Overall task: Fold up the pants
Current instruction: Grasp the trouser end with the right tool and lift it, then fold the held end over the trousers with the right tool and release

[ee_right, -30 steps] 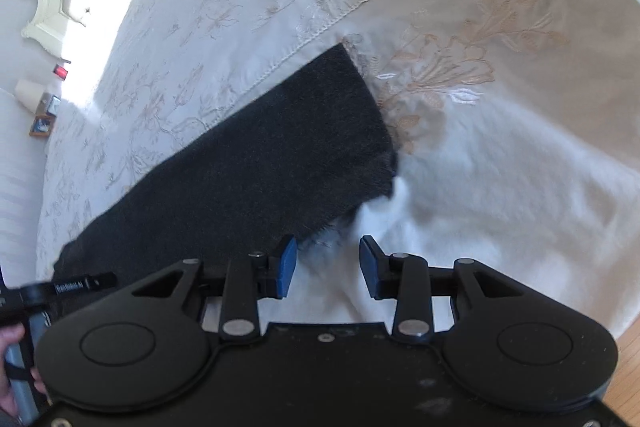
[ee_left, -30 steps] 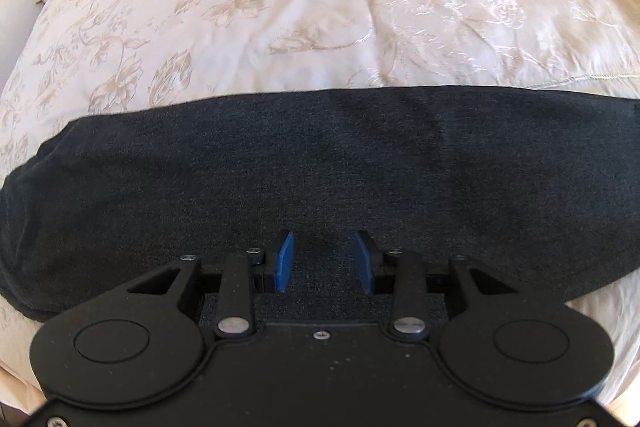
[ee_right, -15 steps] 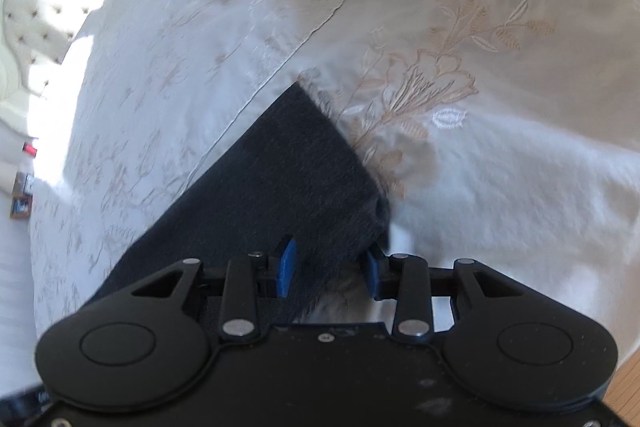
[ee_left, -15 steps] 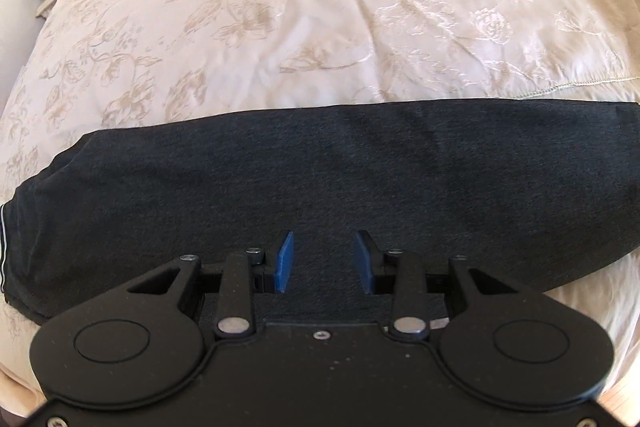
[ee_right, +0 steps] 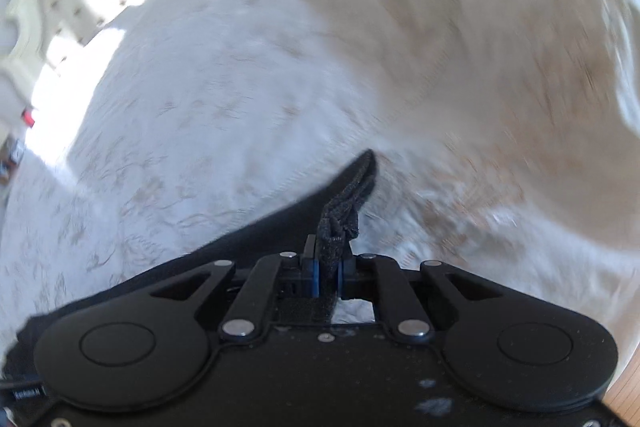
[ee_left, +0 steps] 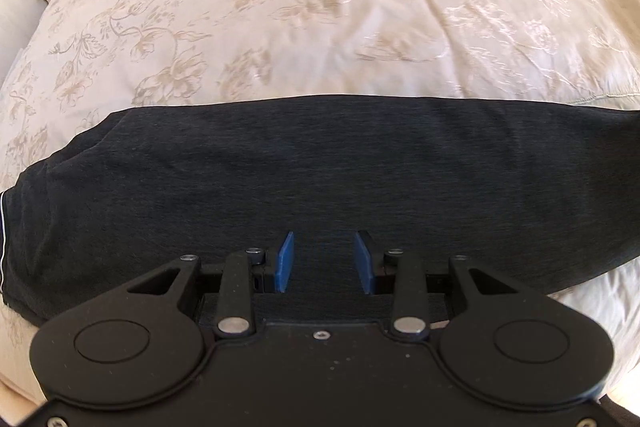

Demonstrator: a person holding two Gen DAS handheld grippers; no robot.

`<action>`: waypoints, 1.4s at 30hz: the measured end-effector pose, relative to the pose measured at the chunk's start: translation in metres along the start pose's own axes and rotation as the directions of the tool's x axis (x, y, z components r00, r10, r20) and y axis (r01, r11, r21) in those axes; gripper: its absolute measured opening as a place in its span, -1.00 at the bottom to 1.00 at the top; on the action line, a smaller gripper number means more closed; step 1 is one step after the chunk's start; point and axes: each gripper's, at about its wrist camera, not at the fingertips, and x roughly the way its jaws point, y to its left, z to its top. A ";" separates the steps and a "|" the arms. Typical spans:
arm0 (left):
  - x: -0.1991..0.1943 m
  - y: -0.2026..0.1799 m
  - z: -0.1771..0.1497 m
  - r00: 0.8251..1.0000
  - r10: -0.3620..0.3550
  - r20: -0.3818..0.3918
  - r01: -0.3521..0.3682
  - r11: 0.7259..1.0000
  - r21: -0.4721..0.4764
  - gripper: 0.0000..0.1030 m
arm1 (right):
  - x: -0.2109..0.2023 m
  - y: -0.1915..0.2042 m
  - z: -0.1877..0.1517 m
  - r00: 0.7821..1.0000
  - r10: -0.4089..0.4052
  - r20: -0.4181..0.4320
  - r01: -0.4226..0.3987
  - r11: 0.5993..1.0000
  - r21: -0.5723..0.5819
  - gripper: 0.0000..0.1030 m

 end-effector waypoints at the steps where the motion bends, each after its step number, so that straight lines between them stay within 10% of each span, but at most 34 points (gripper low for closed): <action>1: 0.001 0.008 0.000 1.000 -0.010 -0.001 0.010 1.000 0.001 -0.12 | -0.006 0.018 0.001 1.000 0.003 0.014 -0.003 0.999 -0.042 -0.82; 9: 0.004 0.094 -0.004 1.000 -0.025 0.004 0.025 0.999 -0.039 -0.12 | -0.040 0.197 -0.037 0.990 0.138 0.033 -0.117 0.929 -0.351 -0.82; 19: 0.013 0.196 -0.020 0.999 0.036 -0.010 -0.037 0.992 -0.117 -0.13 | 0.003 0.354 -0.180 0.968 0.184 -0.171 -0.249 0.785 -0.568 -0.82; 29: 0.021 0.204 -0.014 0.997 -0.078 -0.011 0.076 0.992 -0.104 -0.13 | 0.014 0.363 -0.226 0.961 0.104 -0.257 -0.245 0.755 -0.608 -0.58; 37: 0.023 0.147 0.016 0.958 -0.288 0.003 0.288 0.958 0.014 -0.02 | -0.030 0.312 -0.197 0.969 0.141 -0.203 -0.229 0.821 -0.523 -0.47; 42: 0.044 0.115 0.021 0.969 -0.236 -0.075 0.240 0.969 0.059 0.02 | -0.042 0.277 -0.184 0.974 0.123 -0.190 -0.201 0.859 -0.472 -0.47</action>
